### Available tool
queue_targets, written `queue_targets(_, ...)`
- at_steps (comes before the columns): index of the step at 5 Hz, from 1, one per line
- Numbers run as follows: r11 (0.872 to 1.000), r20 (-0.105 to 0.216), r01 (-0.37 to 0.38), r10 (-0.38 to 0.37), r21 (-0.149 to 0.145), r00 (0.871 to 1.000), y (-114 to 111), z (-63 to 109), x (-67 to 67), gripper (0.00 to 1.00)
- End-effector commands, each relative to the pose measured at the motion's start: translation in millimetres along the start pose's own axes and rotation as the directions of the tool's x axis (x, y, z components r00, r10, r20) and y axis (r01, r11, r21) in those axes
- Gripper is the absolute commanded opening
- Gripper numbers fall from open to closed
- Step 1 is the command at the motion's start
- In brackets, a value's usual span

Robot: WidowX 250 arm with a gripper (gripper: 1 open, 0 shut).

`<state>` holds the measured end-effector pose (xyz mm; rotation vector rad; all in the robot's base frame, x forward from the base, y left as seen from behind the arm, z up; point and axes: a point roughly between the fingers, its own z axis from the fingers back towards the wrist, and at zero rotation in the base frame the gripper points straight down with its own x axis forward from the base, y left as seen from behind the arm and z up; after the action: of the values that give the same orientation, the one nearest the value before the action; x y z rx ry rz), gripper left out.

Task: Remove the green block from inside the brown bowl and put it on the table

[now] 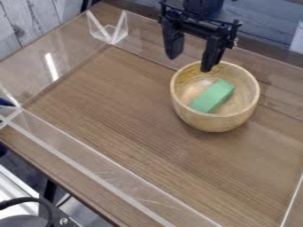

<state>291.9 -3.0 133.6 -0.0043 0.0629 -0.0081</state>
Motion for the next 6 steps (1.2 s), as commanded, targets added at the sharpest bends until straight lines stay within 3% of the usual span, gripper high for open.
queue_targets(1, 1.000, -0.015, 0.008, -0.008, 0.001, 1.000, -3.6, -13.5, 3.0, 1.00)
queue_targets(2, 1.000, -0.031, 0.023, -0.024, -0.004, 0.999, -8.1, -32.4, 3.8, 1.00)
queue_targets(3, 0.999, -0.018, 0.036, -0.036, -0.002, 0.999, -12.1, -45.8, 9.7, 1.00)
queue_targets(5, 0.999, -0.024, 0.052, -0.052, -0.002, 0.998, -18.4, -65.3, 25.9, 1.00)
queue_targets(6, 0.998, -0.010, 0.065, -0.065, 0.001, 0.998, -20.2, -71.4, 32.1, 1.00)
